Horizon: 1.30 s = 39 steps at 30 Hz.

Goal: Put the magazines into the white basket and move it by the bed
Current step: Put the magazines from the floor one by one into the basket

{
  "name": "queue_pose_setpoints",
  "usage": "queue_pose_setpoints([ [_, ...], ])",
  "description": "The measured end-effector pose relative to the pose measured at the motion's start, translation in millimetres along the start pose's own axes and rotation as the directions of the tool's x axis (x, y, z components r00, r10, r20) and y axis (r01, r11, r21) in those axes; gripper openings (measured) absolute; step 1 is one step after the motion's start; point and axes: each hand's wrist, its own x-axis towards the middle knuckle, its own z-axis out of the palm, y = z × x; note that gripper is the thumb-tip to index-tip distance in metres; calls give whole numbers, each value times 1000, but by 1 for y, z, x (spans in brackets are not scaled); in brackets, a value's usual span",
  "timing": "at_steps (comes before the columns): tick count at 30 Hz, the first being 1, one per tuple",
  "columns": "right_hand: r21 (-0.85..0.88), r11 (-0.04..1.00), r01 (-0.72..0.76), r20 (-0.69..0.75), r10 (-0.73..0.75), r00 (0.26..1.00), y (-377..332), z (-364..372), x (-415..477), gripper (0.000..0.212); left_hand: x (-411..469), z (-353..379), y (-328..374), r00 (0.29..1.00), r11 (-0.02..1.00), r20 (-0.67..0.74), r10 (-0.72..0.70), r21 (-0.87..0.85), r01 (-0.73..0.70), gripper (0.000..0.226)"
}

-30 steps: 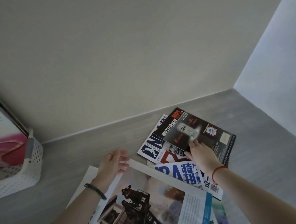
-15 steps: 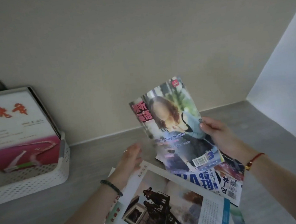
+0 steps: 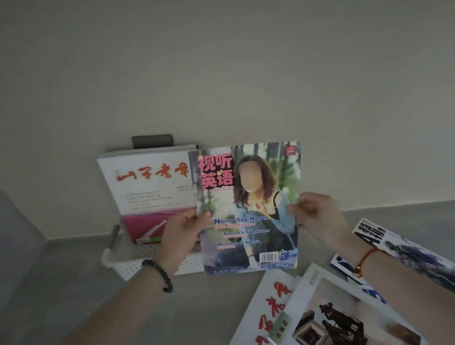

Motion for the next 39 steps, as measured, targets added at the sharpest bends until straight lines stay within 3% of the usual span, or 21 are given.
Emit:
queue_pose_setpoints([
  [5,32,996,79,-76,-77,994,-64,75,32,27,20,-100,18,983,992,-137,119,47,-114,19],
  [9,0,991,133,-67,-133,989,-98,128,56,23,51,-157,16,963,993,-240,121,38,-116,3],
  [11,-26,991,132,-59,-133,989,-103,151,64,21,63,-174,6,960,993,-254,118,31,-114,7],
  [18,-26,999,-29,-132,26,991,-76,209,76,7,95,-183,-59,948,999,-316,-43,17,52,6],
  [22,-25,994,-107,-134,103,986,-47,231,73,11,101,-177,-87,915,989,-398,-61,99,109,18],
  [29,26,995,-98,-187,101,977,-24,243,77,11,115,-175,-99,914,983,-405,0,167,74,10],
  [32,56,995,-89,-240,100,966,-19,244,78,41,116,-172,-101,898,992,-440,3,117,54,29],
  [34,49,989,-141,-171,147,974,-18,243,84,60,116,-170,-102,937,999,-349,-18,35,33,45],
  [37,125,979,-159,29,157,987,-21,243,94,40,118,-166,-102,980,992,-201,7,121,18,38],
  [39,93,988,-120,-2,121,993,-22,242,99,24,121,-167,-101,974,988,-227,3,151,32,29],
])
